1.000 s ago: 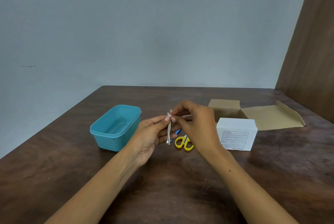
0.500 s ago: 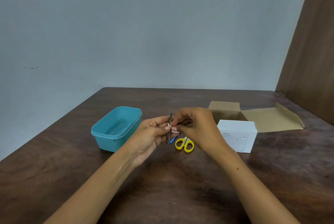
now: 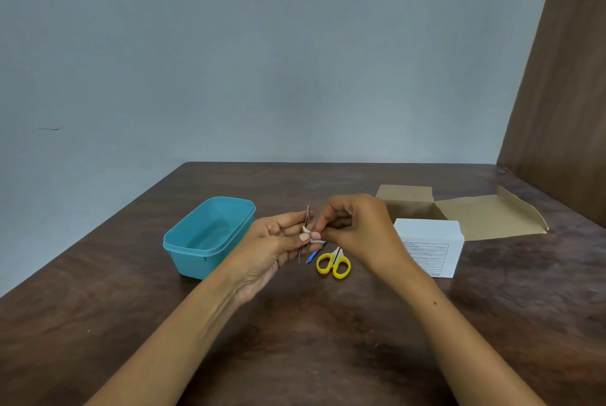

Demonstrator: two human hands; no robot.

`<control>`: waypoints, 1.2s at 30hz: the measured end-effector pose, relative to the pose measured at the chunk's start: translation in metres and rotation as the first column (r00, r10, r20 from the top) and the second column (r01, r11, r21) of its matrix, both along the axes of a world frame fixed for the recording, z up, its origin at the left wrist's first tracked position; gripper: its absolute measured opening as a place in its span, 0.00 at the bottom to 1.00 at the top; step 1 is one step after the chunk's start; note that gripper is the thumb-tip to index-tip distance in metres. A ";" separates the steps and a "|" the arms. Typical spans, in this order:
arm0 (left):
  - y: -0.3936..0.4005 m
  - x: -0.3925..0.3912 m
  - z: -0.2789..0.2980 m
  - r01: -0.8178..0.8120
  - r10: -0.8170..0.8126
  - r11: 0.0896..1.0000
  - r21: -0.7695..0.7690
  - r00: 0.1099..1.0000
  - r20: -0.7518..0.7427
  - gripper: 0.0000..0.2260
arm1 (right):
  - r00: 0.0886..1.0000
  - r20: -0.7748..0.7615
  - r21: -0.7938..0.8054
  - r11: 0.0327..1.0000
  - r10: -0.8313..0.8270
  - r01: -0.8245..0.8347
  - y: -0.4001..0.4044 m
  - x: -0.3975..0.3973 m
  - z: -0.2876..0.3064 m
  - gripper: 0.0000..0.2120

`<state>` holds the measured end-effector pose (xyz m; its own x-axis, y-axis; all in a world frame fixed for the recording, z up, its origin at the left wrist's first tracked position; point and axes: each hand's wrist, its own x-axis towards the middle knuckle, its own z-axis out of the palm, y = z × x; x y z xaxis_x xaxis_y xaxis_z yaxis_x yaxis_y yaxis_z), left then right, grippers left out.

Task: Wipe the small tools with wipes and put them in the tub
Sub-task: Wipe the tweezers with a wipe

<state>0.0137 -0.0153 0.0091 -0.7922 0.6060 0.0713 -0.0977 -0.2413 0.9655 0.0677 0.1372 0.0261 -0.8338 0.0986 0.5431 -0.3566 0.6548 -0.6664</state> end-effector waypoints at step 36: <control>0.001 0.010 0.006 -0.128 0.108 0.979 -0.158 0.986 -0.129 0.07 | 0.979 -0.075 -0.535 0.836 -0.191 0.122 -0.011 -0.003 -0.007 0.12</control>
<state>0.0235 -0.0142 0.0149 -0.8506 0.5203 0.0762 0.0401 -0.0803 0.9960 0.0650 0.1266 0.0192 -0.7143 0.5215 0.4667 -0.3788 0.2727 -0.8844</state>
